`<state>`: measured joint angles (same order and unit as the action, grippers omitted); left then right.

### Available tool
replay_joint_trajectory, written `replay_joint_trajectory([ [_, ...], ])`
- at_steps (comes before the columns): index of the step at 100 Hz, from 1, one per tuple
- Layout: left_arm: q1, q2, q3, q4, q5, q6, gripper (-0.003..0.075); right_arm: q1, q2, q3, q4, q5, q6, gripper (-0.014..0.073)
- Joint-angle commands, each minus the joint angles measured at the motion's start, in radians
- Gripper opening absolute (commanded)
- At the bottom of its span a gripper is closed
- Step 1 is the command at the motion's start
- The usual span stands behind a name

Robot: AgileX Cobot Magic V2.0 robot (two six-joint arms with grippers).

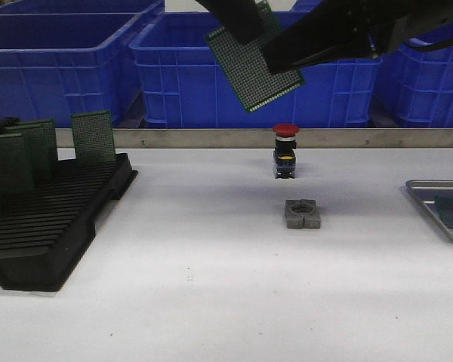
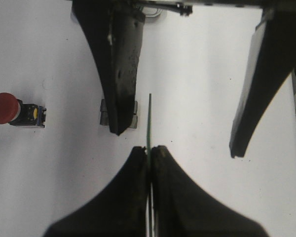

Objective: Place circuit board on tray
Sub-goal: 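Grasp the second board with the right gripper and release the left, then lower the second board onto the silver tray with the right gripper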

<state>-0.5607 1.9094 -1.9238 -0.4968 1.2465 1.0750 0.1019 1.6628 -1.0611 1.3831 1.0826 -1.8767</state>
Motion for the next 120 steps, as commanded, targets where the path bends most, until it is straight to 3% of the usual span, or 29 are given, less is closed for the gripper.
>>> replay_joint_trajectory([
  [1, -0.006, -0.058, -0.025, -0.047, 0.030, -0.010, -0.0018, 0.010, -0.022, -0.027, 0.067, 0.020, -0.014, 0.0528],
  [12, -0.006, -0.058, -0.025, -0.047, 0.030, -0.010, -0.0018, 0.023, -0.012, -0.027, 0.069, 0.018, -0.014, 0.0521],
  [21, -0.006, -0.058, -0.025, -0.047, 0.030, -0.010, -0.0018, 0.028, -0.012, -0.027, 0.071, 0.017, -0.014, 0.0456],
  [54, -0.006, -0.058, -0.025, -0.049, 0.030, -0.010, -0.0018, 0.028, -0.012, -0.027, 0.070, 0.013, -0.014, -0.0072],
  [72, -0.006, -0.058, -0.025, -0.063, 0.030, -0.010, -0.0010, 0.028, -0.012, -0.027, 0.075, -0.023, -0.010, -0.0059],
  [83, -0.006, -0.058, -0.025, -0.063, 0.030, -0.010, 0.0106, 0.028, -0.012, -0.027, 0.075, -0.049, -0.010, -0.0059],
  [98, -0.006, -0.058, -0.025, -0.063, 0.030, -0.010, 0.0436, 0.028, -0.012, -0.027, 0.075, -0.075, -0.010, -0.0059],
  [103, -0.006, -0.058, -0.025, -0.063, 0.030, -0.010, 0.0504, 0.028, -0.013, -0.027, 0.075, -0.079, -0.008, -0.0059],
  [120, -0.006, -0.058, -0.025, -0.063, 0.028, -0.010, 0.0526, 0.012, -0.025, -0.027, 0.070, -0.082, 0.054, -0.0059],
])
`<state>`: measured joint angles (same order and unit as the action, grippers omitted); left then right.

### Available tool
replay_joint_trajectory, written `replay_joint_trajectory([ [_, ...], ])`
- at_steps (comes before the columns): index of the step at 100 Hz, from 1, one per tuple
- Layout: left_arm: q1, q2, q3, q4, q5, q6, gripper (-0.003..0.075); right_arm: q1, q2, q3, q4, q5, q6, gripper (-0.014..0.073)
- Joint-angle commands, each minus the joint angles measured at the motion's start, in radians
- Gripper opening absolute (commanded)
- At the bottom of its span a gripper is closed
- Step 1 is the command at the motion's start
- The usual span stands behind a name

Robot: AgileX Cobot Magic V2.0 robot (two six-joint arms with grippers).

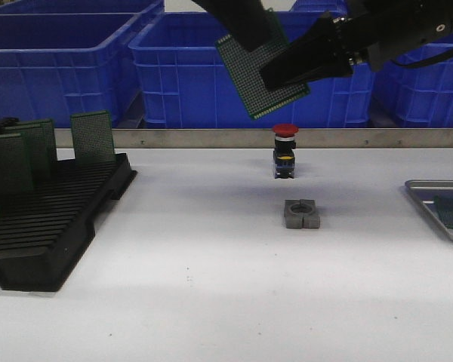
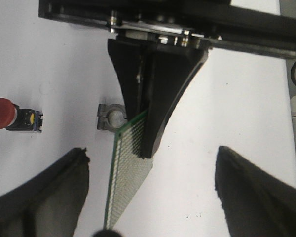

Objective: Place circuit board on tray
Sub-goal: 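Lower the second board onto the silver tray with the right gripper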

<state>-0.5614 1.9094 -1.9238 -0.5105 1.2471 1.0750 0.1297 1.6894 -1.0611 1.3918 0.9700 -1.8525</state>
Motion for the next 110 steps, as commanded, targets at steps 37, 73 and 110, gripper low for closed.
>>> replay_joint_trajectory([
  [37, -0.003, -0.058, -0.025, -0.049, 0.021, -0.010, 0.0526, -0.184, -0.123, -0.027, -0.210, -0.020, 0.397, -0.0059],
  [73, -0.003, -0.058, -0.025, -0.049, 0.023, -0.010, 0.0526, -0.435, -0.117, -0.025, -0.302, -0.076, 0.933, -0.0059],
  [110, -0.003, -0.058, -0.025, -0.049, 0.023, -0.010, 0.0526, -0.566, 0.027, -0.025, -0.320, -0.046, 0.979, -0.0059],
])
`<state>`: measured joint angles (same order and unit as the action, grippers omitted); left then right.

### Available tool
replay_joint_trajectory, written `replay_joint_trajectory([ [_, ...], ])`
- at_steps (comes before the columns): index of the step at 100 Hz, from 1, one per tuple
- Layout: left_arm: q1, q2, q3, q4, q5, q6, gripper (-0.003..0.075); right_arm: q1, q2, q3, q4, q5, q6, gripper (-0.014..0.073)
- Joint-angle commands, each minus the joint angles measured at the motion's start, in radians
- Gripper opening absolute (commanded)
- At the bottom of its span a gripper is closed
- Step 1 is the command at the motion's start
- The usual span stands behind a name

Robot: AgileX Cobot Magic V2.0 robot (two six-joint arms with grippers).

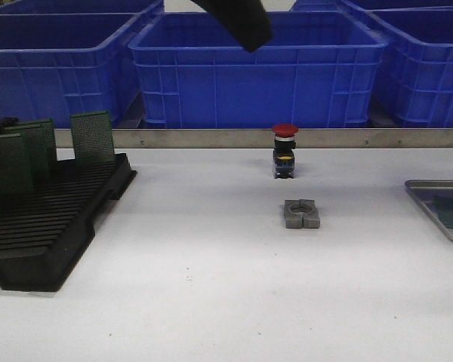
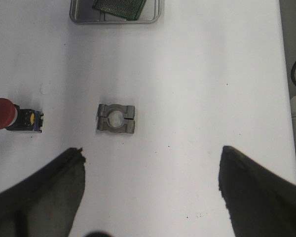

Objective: Place circuit board on tray
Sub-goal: 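Lower the second board onto the silver tray with the right gripper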

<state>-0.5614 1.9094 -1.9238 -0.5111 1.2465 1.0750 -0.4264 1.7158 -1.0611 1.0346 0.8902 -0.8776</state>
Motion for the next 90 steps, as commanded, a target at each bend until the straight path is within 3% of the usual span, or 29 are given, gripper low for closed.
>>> replay_joint_trajectory([
  [1, -0.003, -0.058, -0.025, -0.048, 0.024, -0.010, 0.0526, -0.010, 0.009, -0.025, 0.038, 0.034, 0.004, -0.0059],
  [52, -0.003, -0.058, -0.025, -0.048, 0.024, -0.010, 0.0526, -0.010, 0.159, -0.025, 0.056, 0.022, 0.005, -0.0041],
  [90, -0.003, -0.058, -0.025, -0.048, 0.024, -0.010, 0.0526, -0.010, 0.159, -0.025, 0.058, -0.005, 0.005, 0.0345],
])
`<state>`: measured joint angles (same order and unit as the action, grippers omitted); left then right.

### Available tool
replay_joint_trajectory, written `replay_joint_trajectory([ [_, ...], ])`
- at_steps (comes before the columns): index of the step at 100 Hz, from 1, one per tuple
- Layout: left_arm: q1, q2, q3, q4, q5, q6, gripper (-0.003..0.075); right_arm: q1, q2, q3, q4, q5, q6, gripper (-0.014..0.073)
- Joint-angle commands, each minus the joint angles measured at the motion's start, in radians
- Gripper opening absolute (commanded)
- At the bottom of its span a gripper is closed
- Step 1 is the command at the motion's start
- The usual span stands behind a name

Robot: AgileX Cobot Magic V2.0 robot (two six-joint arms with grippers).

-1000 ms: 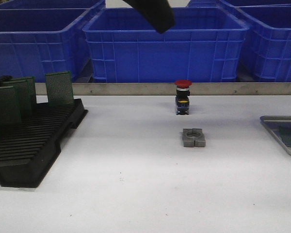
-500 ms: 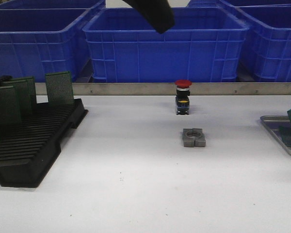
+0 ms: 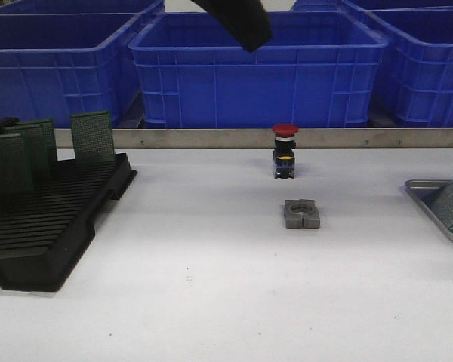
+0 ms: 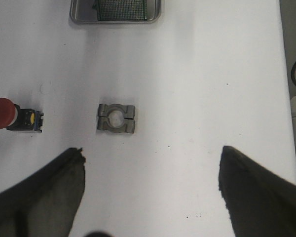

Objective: Place circuit board on tray

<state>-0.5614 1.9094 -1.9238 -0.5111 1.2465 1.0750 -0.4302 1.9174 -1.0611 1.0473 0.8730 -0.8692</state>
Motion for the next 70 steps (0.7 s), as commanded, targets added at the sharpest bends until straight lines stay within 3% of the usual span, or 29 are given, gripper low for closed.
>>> replay_joint_trajectory([
  [1, -0.003, -0.058, -0.025, -0.048, 0.024, -0.010, 0.0526, -0.006, -0.042, -0.025, 0.046, 0.011, -0.003, 0.0351],
  [23, -0.003, -0.058, -0.025, -0.048, 0.024, -0.010, 0.0526, -0.006, -0.042, -0.025, 0.046, -0.027, -0.003, 0.0468],
  [70, -0.003, -0.058, -0.025, -0.048, 0.024, -0.011, 0.0524, -0.006, -0.087, -0.025, 0.046, -0.040, -0.004, 0.0468],
])
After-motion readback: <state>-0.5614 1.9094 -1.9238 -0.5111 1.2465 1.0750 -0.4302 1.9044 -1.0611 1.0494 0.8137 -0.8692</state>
